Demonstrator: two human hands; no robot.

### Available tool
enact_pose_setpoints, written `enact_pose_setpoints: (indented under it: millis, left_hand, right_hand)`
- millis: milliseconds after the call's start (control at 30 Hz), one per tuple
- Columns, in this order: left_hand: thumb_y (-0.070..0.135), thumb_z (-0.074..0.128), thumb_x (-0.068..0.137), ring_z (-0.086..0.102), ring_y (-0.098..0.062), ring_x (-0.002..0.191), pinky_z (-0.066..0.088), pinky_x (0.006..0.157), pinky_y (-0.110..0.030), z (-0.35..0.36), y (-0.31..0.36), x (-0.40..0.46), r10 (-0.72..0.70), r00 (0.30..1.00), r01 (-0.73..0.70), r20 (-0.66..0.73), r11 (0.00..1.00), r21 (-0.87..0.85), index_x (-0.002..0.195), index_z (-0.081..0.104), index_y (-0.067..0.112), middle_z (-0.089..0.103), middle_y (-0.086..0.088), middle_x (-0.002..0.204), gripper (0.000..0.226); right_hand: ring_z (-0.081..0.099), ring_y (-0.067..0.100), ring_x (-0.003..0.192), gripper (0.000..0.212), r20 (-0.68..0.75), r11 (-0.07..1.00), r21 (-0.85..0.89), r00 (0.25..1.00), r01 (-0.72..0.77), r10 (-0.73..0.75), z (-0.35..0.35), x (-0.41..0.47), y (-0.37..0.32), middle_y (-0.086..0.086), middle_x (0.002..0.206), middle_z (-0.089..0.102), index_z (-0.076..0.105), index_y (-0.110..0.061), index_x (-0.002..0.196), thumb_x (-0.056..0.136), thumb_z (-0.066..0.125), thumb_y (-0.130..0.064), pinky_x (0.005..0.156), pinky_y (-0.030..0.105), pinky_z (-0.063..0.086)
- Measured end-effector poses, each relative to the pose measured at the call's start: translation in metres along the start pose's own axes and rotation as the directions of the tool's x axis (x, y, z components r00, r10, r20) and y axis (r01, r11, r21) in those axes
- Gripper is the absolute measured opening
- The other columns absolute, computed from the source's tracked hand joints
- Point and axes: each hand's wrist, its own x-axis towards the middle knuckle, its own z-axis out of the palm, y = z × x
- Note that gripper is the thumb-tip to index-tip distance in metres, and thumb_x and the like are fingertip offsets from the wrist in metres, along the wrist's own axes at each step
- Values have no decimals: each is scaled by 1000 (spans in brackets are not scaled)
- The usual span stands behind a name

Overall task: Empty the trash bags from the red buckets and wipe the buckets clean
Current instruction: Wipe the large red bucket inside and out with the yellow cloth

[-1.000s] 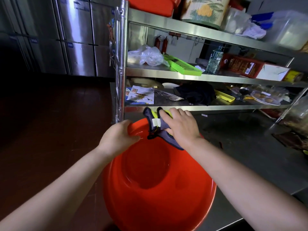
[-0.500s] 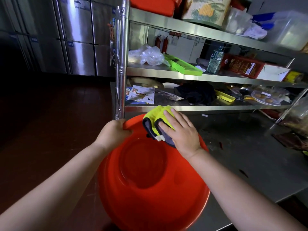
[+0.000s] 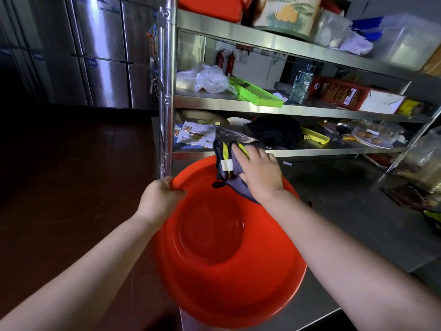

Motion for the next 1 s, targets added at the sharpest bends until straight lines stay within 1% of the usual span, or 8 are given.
enact_pose_setpoints:
  millis: [100, 200, 367, 500, 600, 733, 867, 1000]
  left_hand:
    - [16, 70, 77, 67, -43, 77, 55, 73, -57, 6, -7, 0, -91, 996, 88, -4, 976, -200, 85, 68, 18, 70, -23, 83, 8]
    - [17, 70, 79, 67, -33, 66, 56, 72, -54, 11, -19, -5, -123, 991, 107, -50, 965, -240, 77, 68, 23, 71, -14, 75, 7]
    - [19, 70, 78, 67, -43, 78, 56, 72, -57, 11, -30, -2, -171, 980, 130, -98, 936, -328, 83, 70, 25, 72, -13, 78, 7]
    - [18, 70, 80, 65, -32, 70, 56, 73, -51, 9, -40, 1, -236, 960, 161, -149, 904, -396, 81, 67, 24, 71, -13, 79, 7]
    - [18, 70, 81, 60, -21, 61, 53, 60, -35, 3, -48, 0, -280, 942, 179, -188, 888, -424, 76, 65, 25, 66, -3, 70, 10]
    - [19, 68, 82, 45, -15, 48, 40, 48, -24, -5, -60, -10, -300, 929, 180, -218, 878, -443, 76, 63, 24, 54, 0, 59, 9]
    - [21, 66, 84, 35, -9, 38, 33, 38, -18, -13, -74, -26, -317, 918, 182, -239, 871, -456, 74, 60, 26, 44, 1, 54, 12]
    - [23, 65, 84, 39, -12, 45, 36, 45, -23, -17, -89, -45, -356, 897, 194, -262, 850, -489, 72, 59, 26, 46, 2, 56, 14]
  right_hand:
    - [53, 31, 105, 76, 42, 997, -53, 997, 61, -58, 1, 9, 10, 7, 123, 51, 30, -25, 145, 80, 69, -30, 83, 42, 44]
    - [52, 30, 104, 75, 100, 999, -41, 995, 20, -16, 10, -2, 18, 8, 124, 47, 24, -26, 147, 84, 65, -29, 78, 41, 45]
    - [52, 32, 105, 77, 109, 996, 51, 992, -71, 65, 21, -22, 34, 10, 133, 43, 27, -26, 147, 82, 67, -20, 75, 40, 47]
    - [46, 30, 117, 75, 166, 967, 169, 973, -189, 161, 26, -37, 40, 6, 146, 32, 22, -33, 148, 87, 58, -10, 77, 39, 49]
    - [37, 28, 131, 76, 191, 934, 246, 958, -258, 214, 27, -52, 37, 3, 153, 25, 20, -36, 148, 88, 56, -7, 91, 38, 46]
    - [31, 27, 138, 74, 157, 858, 399, 946, -323, 283, 20, -75, 24, 1, 156, 21, 30, -35, 146, 87, 59, -1, 106, 36, 37]
    - [6, 15, 146, 68, 100, 809, 514, 956, -286, 274, 8, -108, 2, -3, 158, 11, 48, -25, 138, 82, 55, 13, 114, 26, 20]
    - [4, 23, 144, 56, 48, 865, 464, 981, -190, 190, -4, -145, -26, 8, 154, 21, 65, -9, 120, 73, 56, 20, 118, 45, 14]
